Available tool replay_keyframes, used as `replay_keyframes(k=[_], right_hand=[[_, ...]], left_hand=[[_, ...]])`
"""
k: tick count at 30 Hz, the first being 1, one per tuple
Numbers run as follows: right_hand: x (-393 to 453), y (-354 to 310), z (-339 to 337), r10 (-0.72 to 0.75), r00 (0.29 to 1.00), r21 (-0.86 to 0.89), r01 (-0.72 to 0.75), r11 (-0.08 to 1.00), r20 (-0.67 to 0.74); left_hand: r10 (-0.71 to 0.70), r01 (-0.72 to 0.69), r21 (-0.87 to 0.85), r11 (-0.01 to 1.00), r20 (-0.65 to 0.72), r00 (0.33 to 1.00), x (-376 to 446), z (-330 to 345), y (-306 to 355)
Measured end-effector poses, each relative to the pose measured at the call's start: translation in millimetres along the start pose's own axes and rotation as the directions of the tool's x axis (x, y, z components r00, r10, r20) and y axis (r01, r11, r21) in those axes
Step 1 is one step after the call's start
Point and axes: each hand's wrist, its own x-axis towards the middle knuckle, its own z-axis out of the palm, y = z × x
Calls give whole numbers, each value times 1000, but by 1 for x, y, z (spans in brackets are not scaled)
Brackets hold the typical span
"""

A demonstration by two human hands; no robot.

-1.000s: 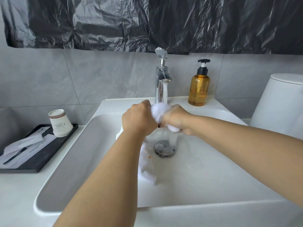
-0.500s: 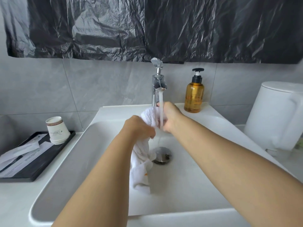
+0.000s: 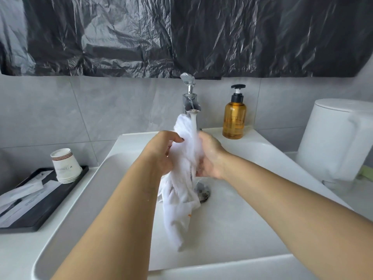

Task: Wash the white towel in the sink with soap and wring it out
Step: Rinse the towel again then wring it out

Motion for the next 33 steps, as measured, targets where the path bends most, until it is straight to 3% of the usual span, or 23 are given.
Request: replay_keyframes(k=[2,4,7,9,12,15,17,22,25,30,33], right_hand=[[5,0,-9,-66,996,163,76,984,-68],[11,-2,-17,-106,975,211,147,966,-193],[11,-3,-25,-171,962,83,192,978,-211],[9,-5,-28,-206,973,41,211,977,-105],[-2,-12,-29,-294,954,-44,296,954,52],[-5,-15,-32,-456,888,-328,411,850,-69],[-8,-16,-34,-522,848,-358,460,813,-95],[-25,-20,-36,-477,869,-286,427,858,-132],[-35,-20,-49,-464,870,-277,410,869,-166],[-54,-34,-83,-404,900,-224,365,904,-163],[-59,-35,-95,-331,943,-222,316,922,-34]], left_hand=[[33,-35,35,999,41,999,1,6,-6],[24,-32,103,994,87,996,-3,13,-13],[-25,-14,232,973,163,986,-10,23,-23],[-42,4,162,987,229,973,-15,28,-26],[80,-93,57,994,197,977,-8,27,-26],[183,-179,-48,983,95,979,-3,20,-22],[220,-218,-38,975,53,974,-4,16,-16],[184,-183,81,980,3,983,-12,14,-14],[217,-206,290,935,-8,976,-17,11,-15],[244,-311,549,775,195,950,-39,-2,-2],[114,-309,649,696,325,939,-55,-19,10]])
